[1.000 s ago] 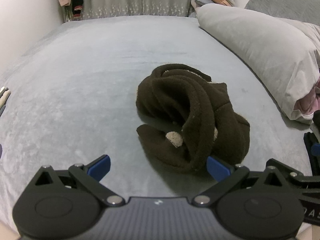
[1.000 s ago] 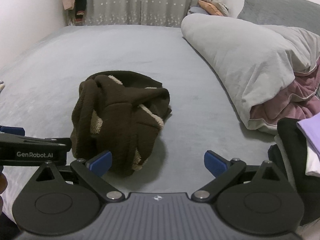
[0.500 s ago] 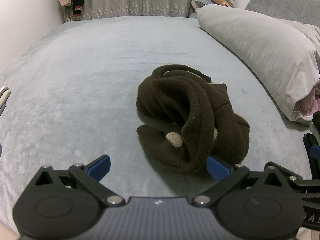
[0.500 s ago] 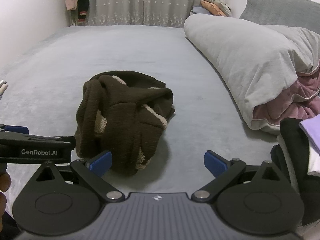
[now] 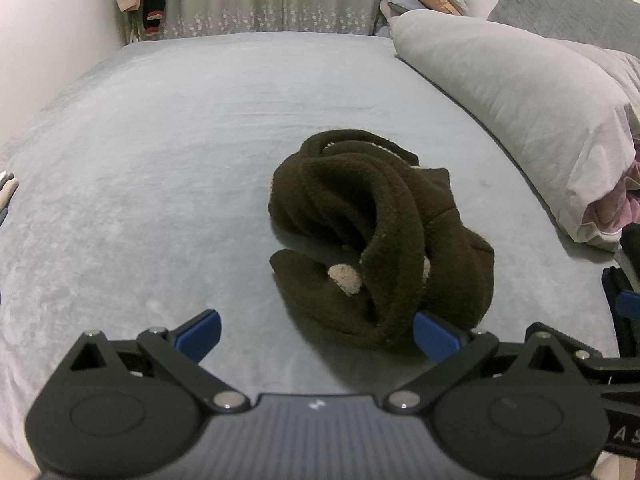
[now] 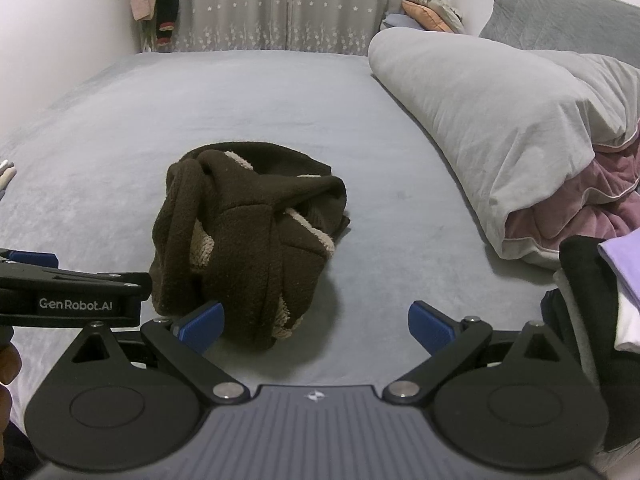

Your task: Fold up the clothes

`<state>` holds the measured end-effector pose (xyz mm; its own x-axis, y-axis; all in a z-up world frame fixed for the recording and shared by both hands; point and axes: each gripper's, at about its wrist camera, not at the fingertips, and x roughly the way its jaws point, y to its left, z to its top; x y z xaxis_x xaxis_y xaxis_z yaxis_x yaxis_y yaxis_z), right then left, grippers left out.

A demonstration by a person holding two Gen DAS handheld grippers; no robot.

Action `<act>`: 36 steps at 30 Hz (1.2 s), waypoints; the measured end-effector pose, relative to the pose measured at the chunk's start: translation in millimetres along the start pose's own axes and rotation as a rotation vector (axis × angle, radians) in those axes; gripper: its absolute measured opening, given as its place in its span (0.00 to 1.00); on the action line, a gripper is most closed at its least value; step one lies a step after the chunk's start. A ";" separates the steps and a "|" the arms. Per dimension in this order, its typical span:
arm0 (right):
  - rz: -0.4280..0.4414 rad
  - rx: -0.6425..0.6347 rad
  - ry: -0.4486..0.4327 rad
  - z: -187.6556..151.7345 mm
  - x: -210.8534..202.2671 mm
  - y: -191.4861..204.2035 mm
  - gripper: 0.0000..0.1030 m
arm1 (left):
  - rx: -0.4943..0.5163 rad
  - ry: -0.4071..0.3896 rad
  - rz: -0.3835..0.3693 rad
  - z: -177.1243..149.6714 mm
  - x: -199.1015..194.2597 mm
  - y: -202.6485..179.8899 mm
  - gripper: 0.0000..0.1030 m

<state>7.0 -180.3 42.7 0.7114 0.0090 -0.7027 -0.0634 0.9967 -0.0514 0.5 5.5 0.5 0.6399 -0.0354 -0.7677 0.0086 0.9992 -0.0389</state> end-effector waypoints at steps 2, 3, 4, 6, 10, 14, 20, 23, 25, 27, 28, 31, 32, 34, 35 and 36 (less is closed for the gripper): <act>0.000 0.001 0.001 0.2 0.3 -0.3 0.98 | 0.000 0.001 0.000 0.2 -0.1 0.0 1.00; 0.001 0.000 0.000 0.1 0.1 -0.3 0.98 | 0.000 0.001 0.000 0.3 -0.1 0.1 1.00; 0.001 -0.001 0.000 0.1 -0.2 -0.3 0.98 | 0.000 0.001 -0.001 0.4 -0.1 0.1 1.00; 0.002 -0.003 0.000 0.1 -0.6 -0.2 0.98 | 0.000 0.002 0.000 0.3 -0.2 0.0 1.00; 0.004 -0.002 0.000 0.4 -0.6 -0.8 0.98 | -0.002 0.004 -0.005 0.2 -0.3 -0.7 1.00; 0.005 -0.004 -0.001 0.5 -1.3 -1.1 0.98 | -0.001 0.005 -0.007 0.3 0.0 -0.9 1.00; 0.009 -0.009 -0.001 0.4 -1.6 -0.5 0.98 | -0.004 0.003 -0.007 -0.9 -0.2 -0.1 1.00; 0.008 -0.012 0.000 0.4 -1.8 0.2 0.98 | -0.006 0.004 -0.009 -1.2 0.2 0.4 1.00; 0.008 -0.013 0.000 0.4 -2.1 0.7 0.98 | -0.006 0.004 -0.009 -1.1 0.4 0.4 1.00; 0.014 -0.019 -0.001 0.2 -2.2 1.2 0.98 | -0.006 0.003 -0.009 -0.9 0.2 0.5 1.00; 0.018 -0.023 -0.002 0.0 -2.2 1.4 0.98 | -0.007 0.003 -0.010 -0.8 0.2 0.5 1.00; 0.018 -0.027 -0.003 -0.5 -1.7 1.9 0.98 | -0.008 0.003 -0.012 -0.7 0.3 0.5 1.00; 0.018 -0.029 -0.003 -0.6 -1.5 2.2 0.98 | -0.009 0.004 -0.013 -0.6 0.4 0.4 1.00; 0.018 -0.032 -0.003 -0.7 -1.6 2.5 0.98 | -0.010 0.004 -0.013 -0.2 0.4 0.3 1.00; 0.019 -0.032 -0.003 -0.6 -1.6 2.5 0.98 | -0.010 0.004 -0.013 -0.2 0.3 0.2 1.00; 0.019 -0.032 -0.003 -0.5 -1.8 2.2 0.98 | -0.009 0.004 -0.013 -0.2 0.3 0.0 1.00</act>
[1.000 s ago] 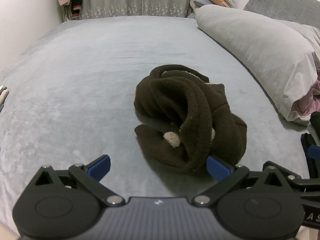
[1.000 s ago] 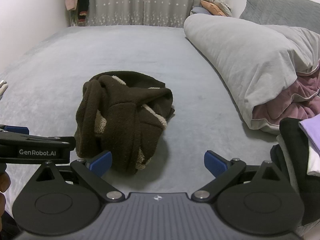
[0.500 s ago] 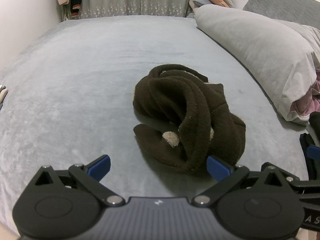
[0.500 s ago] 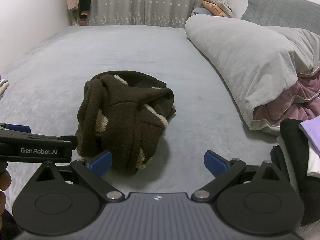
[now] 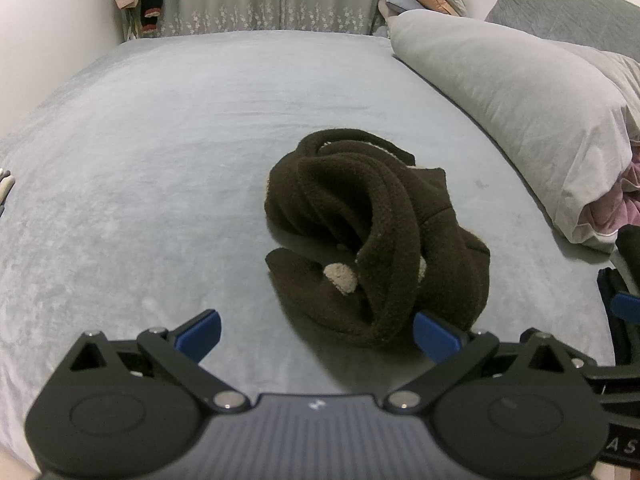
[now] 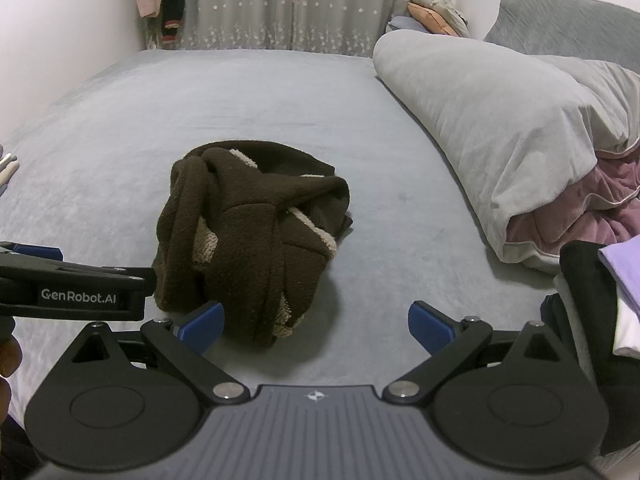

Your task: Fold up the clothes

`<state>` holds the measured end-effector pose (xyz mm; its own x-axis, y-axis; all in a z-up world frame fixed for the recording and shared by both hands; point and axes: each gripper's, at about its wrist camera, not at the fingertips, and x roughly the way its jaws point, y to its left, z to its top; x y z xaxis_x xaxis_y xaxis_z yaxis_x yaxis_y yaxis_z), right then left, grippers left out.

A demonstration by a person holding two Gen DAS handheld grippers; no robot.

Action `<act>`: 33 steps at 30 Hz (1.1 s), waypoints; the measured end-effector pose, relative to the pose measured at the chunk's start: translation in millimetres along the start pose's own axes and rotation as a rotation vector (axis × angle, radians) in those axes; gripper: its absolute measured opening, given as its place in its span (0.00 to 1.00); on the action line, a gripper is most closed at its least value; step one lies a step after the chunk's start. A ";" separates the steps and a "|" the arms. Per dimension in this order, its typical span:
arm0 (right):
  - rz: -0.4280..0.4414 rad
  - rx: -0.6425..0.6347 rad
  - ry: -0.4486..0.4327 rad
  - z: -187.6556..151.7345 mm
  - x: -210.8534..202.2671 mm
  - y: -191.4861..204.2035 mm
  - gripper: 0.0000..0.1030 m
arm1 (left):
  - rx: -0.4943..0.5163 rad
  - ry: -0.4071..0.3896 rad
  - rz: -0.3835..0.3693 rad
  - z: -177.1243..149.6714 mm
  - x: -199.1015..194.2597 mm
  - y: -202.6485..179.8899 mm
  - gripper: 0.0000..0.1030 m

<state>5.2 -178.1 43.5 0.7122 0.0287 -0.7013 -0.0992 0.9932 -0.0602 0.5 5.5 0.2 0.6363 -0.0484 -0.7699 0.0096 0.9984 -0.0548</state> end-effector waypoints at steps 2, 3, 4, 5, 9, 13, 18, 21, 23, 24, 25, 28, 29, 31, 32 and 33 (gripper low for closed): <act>0.002 0.000 -0.001 0.0 -0.2 -0.2 0.98 | -0.001 -0.001 0.000 0.1 -0.3 -0.2 1.00; 0.002 -0.002 -0.001 -0.1 -0.1 -0.1 0.98 | -0.001 -0.001 0.000 0.1 -0.3 -0.2 1.00; 0.003 -0.002 -0.001 -0.2 0.0 0.1 0.98 | -0.001 -0.001 0.000 0.0 -0.2 -0.2 1.00; 0.003 -0.003 -0.001 -0.2 0.2 0.4 0.98 | -0.001 -0.001 0.000 0.0 -0.1 -0.2 1.00; 0.005 -0.011 0.000 -0.4 -0.2 1.3 0.98 | 0.000 0.001 -0.001 -0.4 0.2 0.2 1.00; 0.005 -0.017 0.000 -0.5 -0.2 2.3 0.98 | 0.000 0.000 -0.001 0.0 -1.1 0.5 1.00; 0.007 -0.020 0.000 -0.4 -0.3 2.6 0.98 | -0.001 0.001 0.001 -0.6 -0.3 1.0 1.00; 0.008 -0.019 0.001 0.0 0.7 2.4 0.98 | -0.002 0.003 0.001 -0.5 0.9 0.8 1.00; 0.007 -0.017 0.006 0.5 3.0 2.1 0.98 | -0.003 0.006 0.003 0.1 2.3 1.7 1.00; 0.007 -0.015 0.009 0.7 4.1 2.0 0.98 | -0.007 0.009 0.004 0.6 3.7 2.7 1.00; 0.007 -0.013 0.012 1.0 5.3 1.8 0.98 | -0.012 0.013 0.007 1.3 5.6 4.0 1.00; 0.009 -0.007 0.021 2.0 9.2 1.6 0.98 | -0.026 0.024 0.013 3.2 10.6 7.9 1.00; 0.009 -0.006 0.022 2.2 9.9 1.5 0.98 | -0.029 0.024 0.014 3.7 11.1 8.6 1.00; 0.009 -0.003 0.024 2.6 11.4 1.4 0.98 | -0.032 0.024 0.015 4.6 11.6 9.7 1.00; 0.011 -0.001 0.026 2.9 12.1 1.2 0.98 | -0.033 0.024 0.017 4.7 11.9 9.9 1.00; 0.013 0.003 0.027 3.2 12.6 1.0 0.98 | -0.033 0.024 0.018 4.8 12.2 10.0 1.00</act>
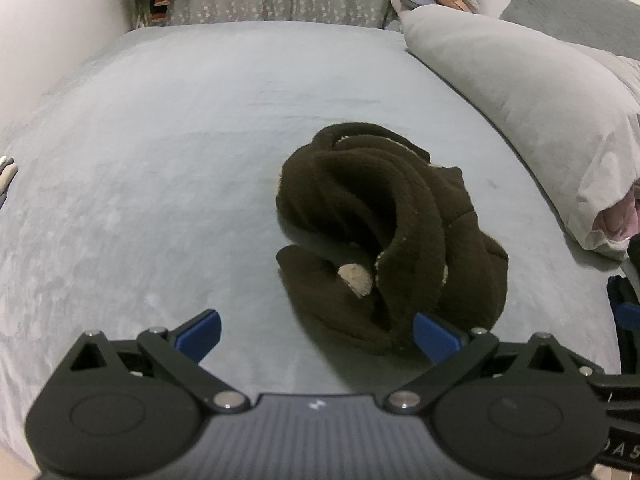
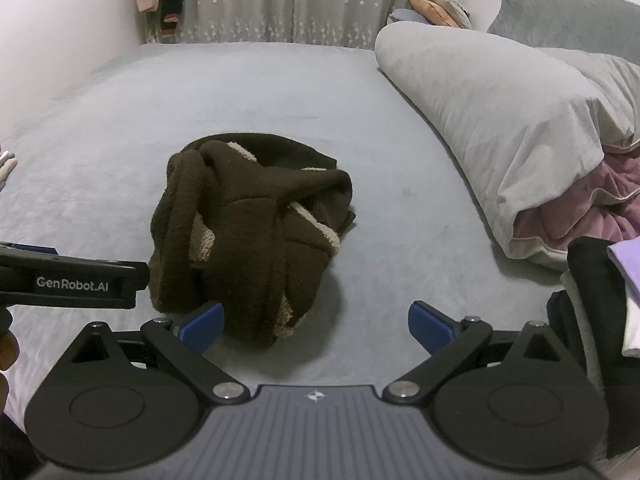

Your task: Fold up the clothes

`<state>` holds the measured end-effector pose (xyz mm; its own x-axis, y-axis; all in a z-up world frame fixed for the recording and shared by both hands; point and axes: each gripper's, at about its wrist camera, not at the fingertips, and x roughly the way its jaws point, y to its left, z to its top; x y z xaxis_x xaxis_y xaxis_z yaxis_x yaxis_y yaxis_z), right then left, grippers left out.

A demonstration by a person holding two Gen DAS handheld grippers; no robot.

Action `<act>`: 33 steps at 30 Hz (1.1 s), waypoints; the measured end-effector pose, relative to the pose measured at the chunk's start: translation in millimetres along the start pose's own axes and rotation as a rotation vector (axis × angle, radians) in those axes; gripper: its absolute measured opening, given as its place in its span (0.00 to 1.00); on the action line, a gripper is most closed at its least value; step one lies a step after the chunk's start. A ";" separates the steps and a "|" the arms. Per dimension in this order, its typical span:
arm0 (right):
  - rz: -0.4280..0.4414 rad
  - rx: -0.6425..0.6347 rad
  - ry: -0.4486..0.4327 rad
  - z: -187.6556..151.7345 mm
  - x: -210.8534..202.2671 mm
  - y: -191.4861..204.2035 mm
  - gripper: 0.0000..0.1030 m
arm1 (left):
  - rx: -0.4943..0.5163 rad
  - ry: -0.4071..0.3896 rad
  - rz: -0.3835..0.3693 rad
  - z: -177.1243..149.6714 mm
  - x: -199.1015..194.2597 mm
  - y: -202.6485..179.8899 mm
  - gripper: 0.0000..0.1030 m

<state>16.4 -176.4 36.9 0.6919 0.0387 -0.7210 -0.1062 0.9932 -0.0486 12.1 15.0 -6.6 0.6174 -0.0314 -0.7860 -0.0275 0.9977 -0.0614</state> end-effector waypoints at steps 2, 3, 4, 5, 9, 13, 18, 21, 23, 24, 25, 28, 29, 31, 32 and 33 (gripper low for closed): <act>0.004 0.004 0.000 0.2 0.3 -0.2 0.98 | 0.000 0.000 0.003 0.1 0.6 0.1 1.00; 0.007 0.006 -0.001 0.4 0.2 -0.2 0.98 | 0.000 0.000 0.004 0.2 0.9 0.1 1.00; 0.009 0.008 -0.002 0.5 0.1 -0.3 0.98 | 0.001 0.000 0.005 0.3 1.1 0.2 1.00; 0.012 0.009 -0.002 0.7 0.2 -0.3 0.98 | 0.003 0.000 0.006 0.3 1.3 0.2 1.00; 0.018 0.013 -0.002 1.9 2.5 -0.2 0.98 | 0.007 -0.005 0.010 0.9 1.2 0.7 1.00; 0.029 0.012 0.009 3.4 9.1 0.6 0.98 | -0.003 -0.006 0.010 3.4 8.4 6.3 1.00; 0.082 0.003 0.040 7.8 24.8 3.2 0.98 | -0.012 0.038 0.002 11.4 31.8 17.9 1.00; 0.116 0.001 0.057 11.3 35.7 5.7 0.98 | -0.018 0.036 0.012 16.8 42.0 26.9 1.00; 0.134 -0.010 0.063 13.8 43.2 8.2 0.98 | -0.024 0.020 0.023 19.5 44.9 32.2 1.00; 0.135 -0.017 0.065 15.1 47.3 9.5 0.98 | -0.030 0.011 0.026 20.8 46.6 35.7 1.00; 0.130 -0.026 0.068 16.3 51.7 10.9 0.98 | -0.035 0.001 0.026 21.7 48.4 39.0 1.00; 0.103 -0.056 0.060 18.7 63.7 14.5 0.98 | -0.036 -0.031 0.016 20.9 52.3 44.7 1.00; 0.106 -0.069 0.055 19.0 66.9 15.2 0.98 | -0.035 -0.045 0.011 20.1 53.2 46.3 1.00; 0.134 -0.083 0.044 19.8 71.8 15.2 0.98 | -0.039 -0.075 -0.003 18.6 57.6 49.6 1.00; 0.154 -0.074 0.037 20.6 73.1 14.1 0.98 | -0.040 -0.079 -0.012 18.0 61.0 51.1 1.00; 0.173 -0.064 0.030 21.3 74.4 13.0 0.98 | -0.041 -0.082 -0.020 17.4 64.3 52.6 1.00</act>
<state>81.7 -158.3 -2.6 0.6376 0.2043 -0.7428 -0.2677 0.9629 0.0351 64.0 66.5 -49.7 0.6804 -0.0445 -0.7315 -0.0459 0.9936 -0.1031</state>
